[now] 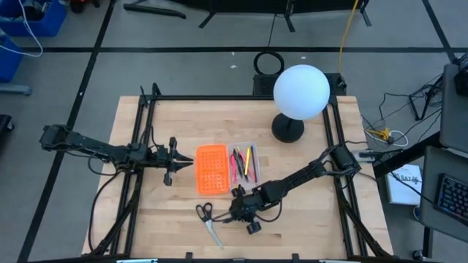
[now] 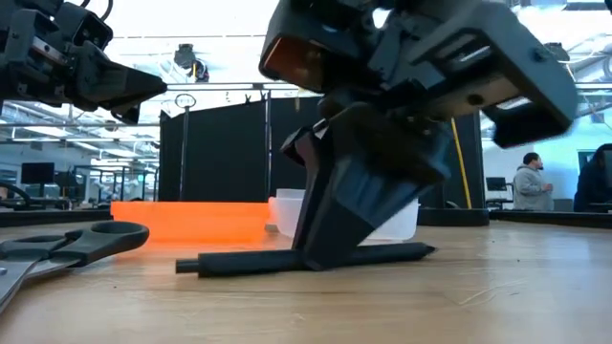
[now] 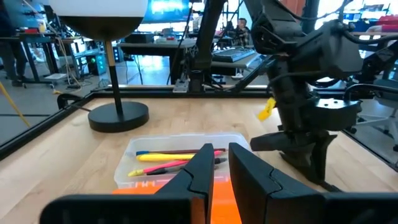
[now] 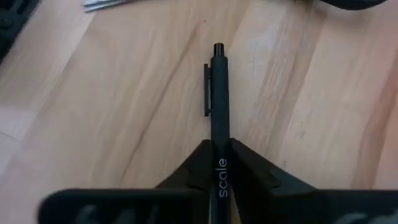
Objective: Pick & place school supplies into a supply box
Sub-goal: Put the black pen into the supply box, then put the black scissors into the supply box
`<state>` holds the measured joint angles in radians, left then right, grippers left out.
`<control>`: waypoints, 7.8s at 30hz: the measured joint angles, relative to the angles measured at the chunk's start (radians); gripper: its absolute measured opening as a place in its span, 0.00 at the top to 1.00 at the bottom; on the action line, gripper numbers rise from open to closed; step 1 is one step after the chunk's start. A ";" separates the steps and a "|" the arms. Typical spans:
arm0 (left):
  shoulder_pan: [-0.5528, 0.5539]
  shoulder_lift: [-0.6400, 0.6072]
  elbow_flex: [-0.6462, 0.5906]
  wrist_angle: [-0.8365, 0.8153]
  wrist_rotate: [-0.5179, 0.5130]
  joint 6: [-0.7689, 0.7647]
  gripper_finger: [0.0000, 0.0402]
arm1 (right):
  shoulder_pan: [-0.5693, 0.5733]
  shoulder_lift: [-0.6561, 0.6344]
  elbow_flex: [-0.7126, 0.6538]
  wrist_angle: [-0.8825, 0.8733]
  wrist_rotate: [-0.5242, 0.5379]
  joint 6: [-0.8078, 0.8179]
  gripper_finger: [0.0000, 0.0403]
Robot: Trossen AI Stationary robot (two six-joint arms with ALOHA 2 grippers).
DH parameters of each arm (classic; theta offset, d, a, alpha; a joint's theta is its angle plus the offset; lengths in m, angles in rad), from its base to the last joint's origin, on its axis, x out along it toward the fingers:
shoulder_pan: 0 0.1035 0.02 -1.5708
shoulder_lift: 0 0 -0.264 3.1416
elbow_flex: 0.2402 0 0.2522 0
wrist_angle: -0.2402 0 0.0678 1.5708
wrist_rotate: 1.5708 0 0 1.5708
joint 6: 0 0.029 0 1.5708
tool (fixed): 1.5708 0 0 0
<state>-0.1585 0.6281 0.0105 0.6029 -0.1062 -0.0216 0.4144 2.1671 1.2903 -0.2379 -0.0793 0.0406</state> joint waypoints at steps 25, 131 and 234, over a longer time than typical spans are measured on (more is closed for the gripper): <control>0.000 0.000 0.000 -0.001 0.000 0.008 0.86 | 0.011 -0.359 -0.014 0.029 0.055 0.236 0.95; 0.000 -0.040 0.000 0.024 -0.060 -0.045 0.86 | -0.360 -1.413 -0.728 0.416 0.183 -0.175 1.00; -0.464 1.350 1.351 -1.541 -0.155 0.307 0.57 | -0.360 -1.886 -1.226 0.750 0.026 -0.108 1.00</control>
<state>-0.6224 1.9781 1.3613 -0.9378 -0.2611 0.2852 0.0545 0.2806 0.0643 0.5125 -0.0537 -0.0669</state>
